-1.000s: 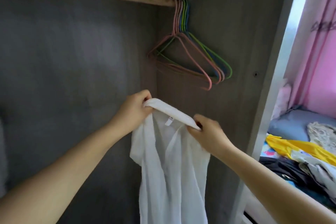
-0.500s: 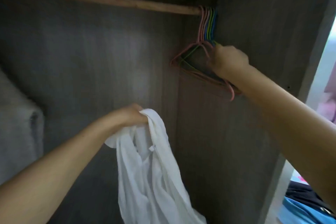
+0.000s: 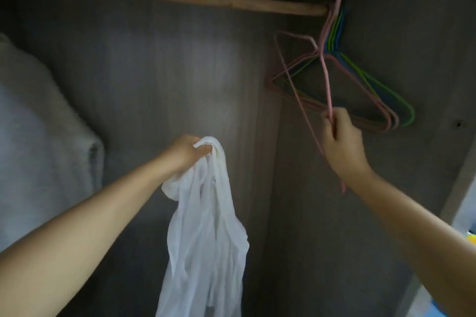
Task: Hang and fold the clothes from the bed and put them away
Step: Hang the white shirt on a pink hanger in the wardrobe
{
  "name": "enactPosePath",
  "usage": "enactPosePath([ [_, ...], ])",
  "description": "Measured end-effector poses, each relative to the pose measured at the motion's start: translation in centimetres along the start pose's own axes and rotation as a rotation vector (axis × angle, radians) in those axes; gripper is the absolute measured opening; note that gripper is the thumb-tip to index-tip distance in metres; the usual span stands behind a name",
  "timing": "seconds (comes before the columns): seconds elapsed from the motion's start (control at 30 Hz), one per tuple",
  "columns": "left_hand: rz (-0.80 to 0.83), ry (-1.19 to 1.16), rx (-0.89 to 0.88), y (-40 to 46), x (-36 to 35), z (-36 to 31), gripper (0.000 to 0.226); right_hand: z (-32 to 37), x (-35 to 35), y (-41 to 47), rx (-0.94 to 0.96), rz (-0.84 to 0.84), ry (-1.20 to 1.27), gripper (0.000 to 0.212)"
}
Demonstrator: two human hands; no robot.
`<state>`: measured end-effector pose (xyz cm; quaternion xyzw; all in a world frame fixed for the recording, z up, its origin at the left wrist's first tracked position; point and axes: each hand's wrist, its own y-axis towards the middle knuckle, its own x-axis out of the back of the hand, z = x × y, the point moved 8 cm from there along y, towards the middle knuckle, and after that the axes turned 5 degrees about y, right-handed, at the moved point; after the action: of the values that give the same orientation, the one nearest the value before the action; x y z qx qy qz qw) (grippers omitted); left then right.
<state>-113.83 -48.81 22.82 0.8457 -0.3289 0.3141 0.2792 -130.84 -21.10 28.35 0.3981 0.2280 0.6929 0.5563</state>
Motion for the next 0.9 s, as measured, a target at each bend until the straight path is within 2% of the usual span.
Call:
enactPosePath([
  [0.07, 0.132, -0.057, 0.142, -0.2, -1.1, 2.8, 0.013, -2.0, -1.9, -4.3, -0.171, 0.06, 0.287, 0.008],
  [0.1, 0.177, -0.011, 0.203, -0.4, -1.5, 4.1, 0.01, -2.8, -3.3, -6.0, -0.278, 0.093, 0.444, 0.008],
  [0.17, 0.23, 0.087, 0.291, -1.0, -2.5, 6.1, 0.019, -3.9, -5.5, -8.6, -0.459, 0.141, 0.619, 0.006],
  [0.23, 0.235, 0.128, 0.354, -1.4, -3.2, 8.0, 0.022, -4.6, -7.1, -11.2, -0.57, 0.234, 0.655, 0.019],
  [0.3, 0.197, 0.108, 0.395, -1.6, -3.6, 9.9, 0.022, -4.7, -8.1, -14.2, -0.614, 0.436, 0.662, 0.028],
  [0.4, 0.087, 0.015, 0.397, -1.8, -3.3, 12.3, 0.017, -4.0, -8.7, -18.2, -0.711, 0.778, 0.623, 0.031],
  [0.5, 0.035, 0.029, 0.359, -2.3, -3.3, 13.4, 0.015, -2.9, -9.2, -20.9, -0.758, 0.974, 0.514, 0.031],
  [0.57, 0.075, 0.057, 0.287, -3.2, -3.8, 12.5, 0.015, -2.0, -10.2, -22.0, -0.774, 0.986, 0.482, 0.032],
  [0.7, 0.404, 0.281, -0.012, -6.7, -8.0, 6.9, 0.022, -0.2, -12.5, -22.8, -0.845, 0.847, 0.543, 0.032],
  [0.77, 0.479, 0.343, -0.131, -8.6, -9.7, 4.3, 0.032, 0.6, -13.7, -23.4, -0.859, 0.82, 0.532, 0.032],
  [0.83, 0.497, 0.321, -0.159, -9.6, -10.0, 3.2, 0.035, 1.0, -14.4, -23.9, -0.87, 0.801, 0.499, 0.032],
  [0.9, 0.498, 0.339, -0.125, -9.5, -8.8, 3.4, 0.026, 1.1, -14.4, -24.0, -0.903, 0.755, 0.515, 0.031],
])
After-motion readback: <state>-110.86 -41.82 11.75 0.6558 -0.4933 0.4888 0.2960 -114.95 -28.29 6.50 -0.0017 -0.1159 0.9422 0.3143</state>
